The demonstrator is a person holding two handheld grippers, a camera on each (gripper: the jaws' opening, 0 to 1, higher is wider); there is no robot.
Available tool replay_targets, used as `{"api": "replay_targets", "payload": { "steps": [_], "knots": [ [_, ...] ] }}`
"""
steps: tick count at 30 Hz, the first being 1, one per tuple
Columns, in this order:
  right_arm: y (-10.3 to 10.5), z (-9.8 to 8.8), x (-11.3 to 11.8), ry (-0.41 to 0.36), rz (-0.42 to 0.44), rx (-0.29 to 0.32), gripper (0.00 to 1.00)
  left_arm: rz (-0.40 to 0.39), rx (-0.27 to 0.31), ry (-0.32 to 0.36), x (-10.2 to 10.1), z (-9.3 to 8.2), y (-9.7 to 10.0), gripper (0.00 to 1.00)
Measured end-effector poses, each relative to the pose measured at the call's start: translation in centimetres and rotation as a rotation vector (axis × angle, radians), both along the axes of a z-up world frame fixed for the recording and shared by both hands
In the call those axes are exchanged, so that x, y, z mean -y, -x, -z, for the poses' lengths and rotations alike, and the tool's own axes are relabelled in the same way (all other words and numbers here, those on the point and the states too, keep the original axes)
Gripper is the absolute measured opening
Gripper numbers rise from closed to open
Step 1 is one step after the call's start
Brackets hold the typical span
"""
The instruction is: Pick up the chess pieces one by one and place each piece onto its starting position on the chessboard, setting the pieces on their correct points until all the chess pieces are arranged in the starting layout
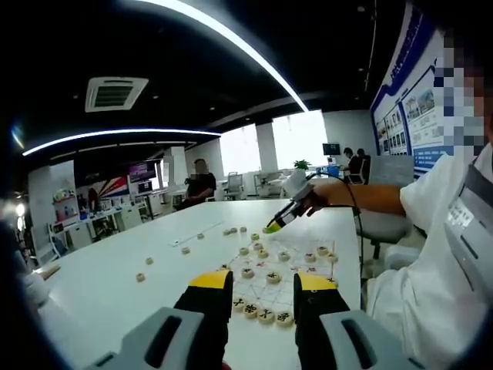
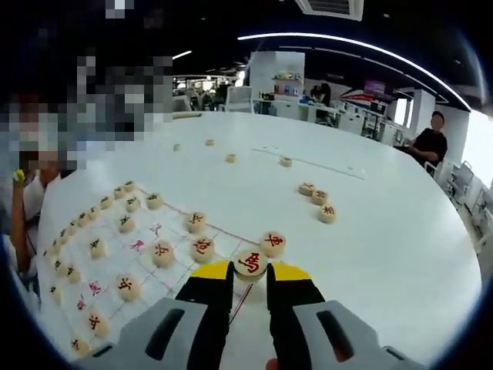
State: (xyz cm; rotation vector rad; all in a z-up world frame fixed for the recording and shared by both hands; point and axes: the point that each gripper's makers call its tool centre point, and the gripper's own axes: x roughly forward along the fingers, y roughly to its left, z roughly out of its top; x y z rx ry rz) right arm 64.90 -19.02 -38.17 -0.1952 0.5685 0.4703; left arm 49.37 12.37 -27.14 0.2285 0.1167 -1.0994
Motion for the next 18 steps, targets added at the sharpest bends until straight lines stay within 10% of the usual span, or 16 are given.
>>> {"api": "replay_targets", "payload": {
  "steps": [18],
  "knots": [
    [-1.2, 1.8, 0.6, 0.031, 0.013, -0.040, 0.19, 0.004, -0.003, -0.001, 0.1, 0.1, 0.1, 0.33]
  ]
}}
